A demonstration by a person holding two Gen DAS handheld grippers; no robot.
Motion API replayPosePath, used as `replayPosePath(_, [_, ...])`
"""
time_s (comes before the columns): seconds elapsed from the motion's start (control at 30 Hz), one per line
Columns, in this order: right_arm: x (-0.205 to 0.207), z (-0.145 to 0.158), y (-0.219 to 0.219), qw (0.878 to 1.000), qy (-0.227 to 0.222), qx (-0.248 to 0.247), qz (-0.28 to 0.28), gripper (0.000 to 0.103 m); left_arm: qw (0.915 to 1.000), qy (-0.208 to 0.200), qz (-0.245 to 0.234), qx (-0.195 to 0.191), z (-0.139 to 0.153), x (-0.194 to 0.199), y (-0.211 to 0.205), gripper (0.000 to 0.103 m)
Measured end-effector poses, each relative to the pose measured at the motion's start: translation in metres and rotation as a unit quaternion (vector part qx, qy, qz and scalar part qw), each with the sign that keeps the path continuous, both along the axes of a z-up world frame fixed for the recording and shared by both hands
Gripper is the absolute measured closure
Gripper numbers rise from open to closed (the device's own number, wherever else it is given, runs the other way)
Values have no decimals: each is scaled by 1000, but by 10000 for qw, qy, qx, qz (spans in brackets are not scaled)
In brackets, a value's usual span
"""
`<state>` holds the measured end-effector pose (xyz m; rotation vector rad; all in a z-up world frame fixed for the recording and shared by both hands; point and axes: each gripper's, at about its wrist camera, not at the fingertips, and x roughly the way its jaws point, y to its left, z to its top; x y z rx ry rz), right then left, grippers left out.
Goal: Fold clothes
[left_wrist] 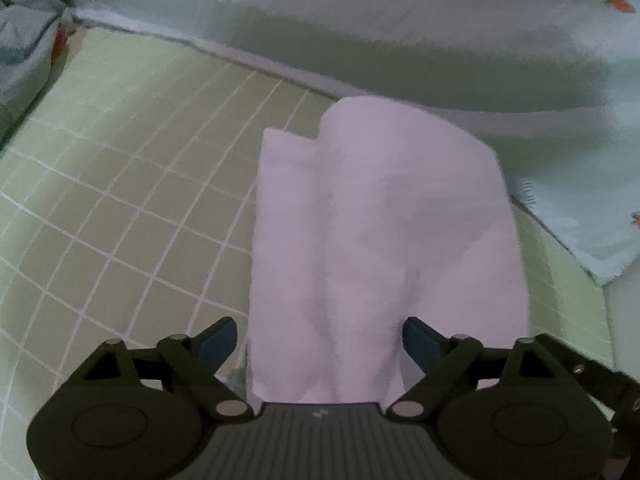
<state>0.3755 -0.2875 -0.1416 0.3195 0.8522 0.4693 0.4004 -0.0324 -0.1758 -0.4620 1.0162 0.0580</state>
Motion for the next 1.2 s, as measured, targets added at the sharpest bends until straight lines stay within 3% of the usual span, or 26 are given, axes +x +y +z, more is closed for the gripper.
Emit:
replayPosePath(0.17, [35,-21,-11,9986,116,-518,44,19,9993,152,-47,-327,-21,13,2,6])
replayPosePath(0.27, [53,-31,-6,9990,244,-335,188,13,9981,83,9,-609,-29,15,3,7])
replayPosePath(0.33, [65,-37,5,9984,353,-361,247,8,9979,0,19,-647,-30,15,0,15])
replayPosePath(0.4, [71,-39,19,9977,401,-459,308,6,9977,-104,-66,-664,-27,15,-5,44])
replayPosePath(0.43, [71,-40,27,9971,430,-571,261,7,9977,-191,-104,-643,-24,14,-9,52])
replayPosePath(0.47, [70,-39,34,9965,444,-677,226,10,9978,-282,-144,-589,-20,12,-12,62])
replayPosePath(0.53, [62,-32,44,9954,346,-858,250,43,9976,-430,-239,-483,-12,9,-22,78])
replayPosePath(0.6, [44,-18,53,9931,1,-1122,331,60,9969,-587,-355,-377,2,4,-32,85])
replayPosePath(0.63, [35,-11,55,9916,-156,-1235,355,67,9964,-636,-453,-328,8,0,-38,85])
replayPosePath(0.7, [18,2,53,9898,-327,-1357,295,70,9946,-733,-682,-253,18,-13,-50,86])
replayPosePath(0.93, [-58,35,-15,9882,-430,-1341,-600,70,9821,-984,-1544,-442,39,-63,-102,86])
replayPosePath(1.07, [-109,43,-51,9795,-395,-1642,-1100,70,9734,-766,-1978,-862,35,-86,-139,86])
replayPosePath(1.2, [-150,50,-95,9687,-308,-1908,-1556,70,9584,-675,-2527,-1141,24,-99,-189,86])
